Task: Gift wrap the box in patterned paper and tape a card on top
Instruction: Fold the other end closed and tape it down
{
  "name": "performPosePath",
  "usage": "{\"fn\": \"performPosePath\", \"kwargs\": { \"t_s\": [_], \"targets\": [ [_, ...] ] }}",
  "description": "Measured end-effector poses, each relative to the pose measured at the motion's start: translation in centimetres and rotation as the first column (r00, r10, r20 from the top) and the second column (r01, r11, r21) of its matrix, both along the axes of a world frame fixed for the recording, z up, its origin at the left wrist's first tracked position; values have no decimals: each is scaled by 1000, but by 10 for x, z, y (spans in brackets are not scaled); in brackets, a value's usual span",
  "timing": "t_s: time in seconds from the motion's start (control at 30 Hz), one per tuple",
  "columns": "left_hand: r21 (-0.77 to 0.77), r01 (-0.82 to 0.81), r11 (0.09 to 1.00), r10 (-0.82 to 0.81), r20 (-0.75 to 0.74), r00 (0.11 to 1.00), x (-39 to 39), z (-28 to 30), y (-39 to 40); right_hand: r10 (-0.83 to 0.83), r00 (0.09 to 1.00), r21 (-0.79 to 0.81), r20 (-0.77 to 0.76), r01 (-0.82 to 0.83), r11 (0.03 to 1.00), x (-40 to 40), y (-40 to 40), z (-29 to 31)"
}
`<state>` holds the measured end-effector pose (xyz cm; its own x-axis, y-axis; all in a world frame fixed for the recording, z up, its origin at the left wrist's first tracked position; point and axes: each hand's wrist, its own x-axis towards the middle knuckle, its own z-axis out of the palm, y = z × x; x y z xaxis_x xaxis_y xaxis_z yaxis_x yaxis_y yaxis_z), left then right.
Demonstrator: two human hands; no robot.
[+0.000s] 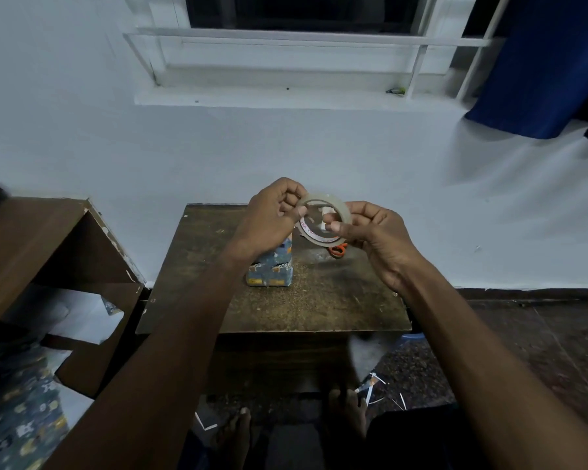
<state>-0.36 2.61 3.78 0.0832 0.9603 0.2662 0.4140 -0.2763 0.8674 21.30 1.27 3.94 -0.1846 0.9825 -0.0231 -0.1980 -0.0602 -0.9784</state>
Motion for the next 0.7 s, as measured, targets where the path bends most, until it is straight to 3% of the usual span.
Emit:
{"fn": "performPosePath", "kwargs": {
  "t_s": [0.1, 0.17, 0.33, 0.47, 0.7],
  "targets": [
    [-7, 73, 997, -73, 17, 997, -1, 3, -3, -147, 989, 52, -4, 147, 988, -2, 1, -1],
    [-19, 129, 991, -128, 40, 991, -1, 6, -5, -206, 974, 176, 94, 188, 966, 0, 3, -2],
    [-41, 179, 983, -176, 67, 982, -1, 11, -6, -208, 857, 451, 471, -32, 892, 0, 1, -5],
    [-27, 166, 986, -166, -20, 986, 0, 9, -5, -208, 815, 472, 541, -90, 877, -4, 1, -5],
    [-2, 177, 984, -177, -38, 983, 1, 8, -6, -264, 788, 485, 556, -50, 873, -4, 3, -4]
  ]
}}
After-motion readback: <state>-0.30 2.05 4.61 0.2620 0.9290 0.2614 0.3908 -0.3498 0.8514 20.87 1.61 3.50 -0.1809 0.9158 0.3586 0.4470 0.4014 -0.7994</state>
